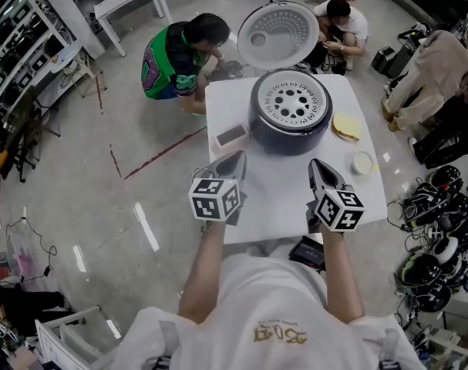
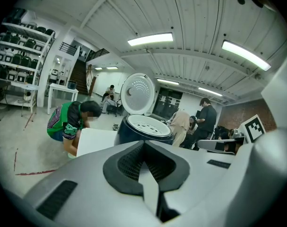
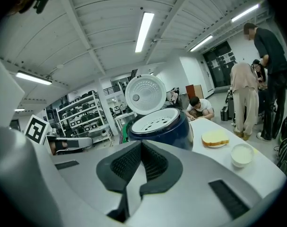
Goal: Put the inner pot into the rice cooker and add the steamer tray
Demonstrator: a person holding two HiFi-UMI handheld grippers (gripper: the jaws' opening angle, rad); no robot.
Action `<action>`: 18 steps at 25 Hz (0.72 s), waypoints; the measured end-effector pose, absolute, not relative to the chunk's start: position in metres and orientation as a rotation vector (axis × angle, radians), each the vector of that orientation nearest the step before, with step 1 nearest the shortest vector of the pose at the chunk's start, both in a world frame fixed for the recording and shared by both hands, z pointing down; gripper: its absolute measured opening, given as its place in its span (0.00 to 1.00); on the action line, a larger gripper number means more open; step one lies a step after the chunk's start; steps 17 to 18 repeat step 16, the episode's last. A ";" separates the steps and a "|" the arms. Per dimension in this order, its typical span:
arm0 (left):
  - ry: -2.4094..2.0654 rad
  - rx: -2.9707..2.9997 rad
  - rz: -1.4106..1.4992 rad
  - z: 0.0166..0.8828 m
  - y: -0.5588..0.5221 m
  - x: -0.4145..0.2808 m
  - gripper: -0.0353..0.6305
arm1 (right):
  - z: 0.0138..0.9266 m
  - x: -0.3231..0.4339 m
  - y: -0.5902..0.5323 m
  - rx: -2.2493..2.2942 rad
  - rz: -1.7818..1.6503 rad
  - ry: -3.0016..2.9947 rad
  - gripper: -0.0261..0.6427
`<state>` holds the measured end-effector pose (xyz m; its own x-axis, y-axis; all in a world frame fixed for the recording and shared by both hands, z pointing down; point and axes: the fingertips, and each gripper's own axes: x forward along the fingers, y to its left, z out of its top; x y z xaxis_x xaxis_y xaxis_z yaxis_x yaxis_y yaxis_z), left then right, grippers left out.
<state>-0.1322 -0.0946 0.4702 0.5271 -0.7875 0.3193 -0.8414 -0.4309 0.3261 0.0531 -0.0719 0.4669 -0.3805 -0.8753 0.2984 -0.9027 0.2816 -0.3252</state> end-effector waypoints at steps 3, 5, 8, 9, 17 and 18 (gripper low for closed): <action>-1.327 2.326 0.161 0.470 -0.095 -0.133 0.07 | 0.465 0.052 -0.072 1.715 0.686 -2.466 0.06; -1.322 2.339 0.150 0.468 -0.095 -0.133 0.07 | 0.464 0.052 -0.072 1.718 0.686 -2.465 0.05; -1.319 2.352 0.135 0.464 -0.095 -0.133 0.07 | 0.463 0.051 -0.073 1.715 0.685 -2.469 0.06; -1.319 2.351 0.138 0.464 -0.095 -0.133 0.07 | 0.463 0.050 -0.073 1.713 0.685 -2.470 0.06; -1.320 2.327 0.146 0.472 -0.094 -0.136 0.07 | 0.466 0.048 -0.072 1.708 0.688 -2.474 0.06; -1.320 2.327 0.146 0.472 -0.094 -0.136 0.07 | 0.466 0.048 -0.072 1.708 0.688 -2.474 0.06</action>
